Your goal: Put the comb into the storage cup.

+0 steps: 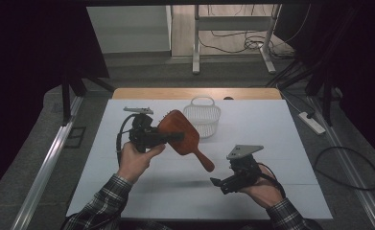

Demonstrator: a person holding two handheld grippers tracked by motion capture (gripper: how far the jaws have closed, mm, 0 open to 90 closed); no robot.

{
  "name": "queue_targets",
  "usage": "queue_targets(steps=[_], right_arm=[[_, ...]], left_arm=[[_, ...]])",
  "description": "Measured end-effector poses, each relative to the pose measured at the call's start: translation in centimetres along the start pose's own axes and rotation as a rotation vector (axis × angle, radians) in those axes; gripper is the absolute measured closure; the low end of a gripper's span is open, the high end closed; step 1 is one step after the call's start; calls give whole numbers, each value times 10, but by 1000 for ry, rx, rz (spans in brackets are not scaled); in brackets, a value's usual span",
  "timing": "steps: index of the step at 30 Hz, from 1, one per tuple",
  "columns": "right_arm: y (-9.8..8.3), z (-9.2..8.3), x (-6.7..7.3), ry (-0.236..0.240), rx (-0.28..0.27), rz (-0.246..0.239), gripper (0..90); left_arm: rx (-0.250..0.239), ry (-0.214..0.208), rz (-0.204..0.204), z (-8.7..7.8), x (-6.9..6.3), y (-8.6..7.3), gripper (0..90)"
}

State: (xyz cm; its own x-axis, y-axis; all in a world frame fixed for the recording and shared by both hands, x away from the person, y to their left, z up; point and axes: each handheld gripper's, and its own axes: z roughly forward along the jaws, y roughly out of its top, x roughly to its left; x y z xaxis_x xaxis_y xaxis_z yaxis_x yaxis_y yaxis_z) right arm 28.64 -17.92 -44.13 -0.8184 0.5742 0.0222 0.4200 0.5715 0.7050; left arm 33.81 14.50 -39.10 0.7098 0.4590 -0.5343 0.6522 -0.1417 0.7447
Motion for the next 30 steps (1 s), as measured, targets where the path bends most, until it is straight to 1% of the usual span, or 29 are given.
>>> queue_targets(steps=[1, 3, 8, 14, 17, 20, 23, 26, 30], right_arm=[[-2, -1, -1, -7, 9, -9, 0], [-4, -1, -2, -12, 20, -11, 0], [-10, -5, -7, -22, 30, -3, 0], [-17, -12, -9, -24, 24, 11, 0], [-21, -15, -10, -27, 23, 23, 0], [-24, -18, -12, -19, 23, 28, 0], [-28, -20, -14, 1, 32, 20, 0], [-33, -23, -15, -14, 42, 21, 0], [-37, -29, -18, -25, 23, 45, 0]], left_arm=[[-2, 4, 0, -1, 1, 1, 603], [-3, 11, 0, -3, 2, 3, 603], [-7, 30, 2, -7, 5, 8, 603], [-19, 49, -6, -12, 10, 13, 603], [-26, 61, -16, -17, 14, 19, 603], [-32, 69, -16, -20, 15, 23, 603], [-42, 75, -20, -23, 16, 26, 603], [-50, 82, -24, -26, 18, 30, 603], [-59, 96, -25, -29, 19, 35, 603]])
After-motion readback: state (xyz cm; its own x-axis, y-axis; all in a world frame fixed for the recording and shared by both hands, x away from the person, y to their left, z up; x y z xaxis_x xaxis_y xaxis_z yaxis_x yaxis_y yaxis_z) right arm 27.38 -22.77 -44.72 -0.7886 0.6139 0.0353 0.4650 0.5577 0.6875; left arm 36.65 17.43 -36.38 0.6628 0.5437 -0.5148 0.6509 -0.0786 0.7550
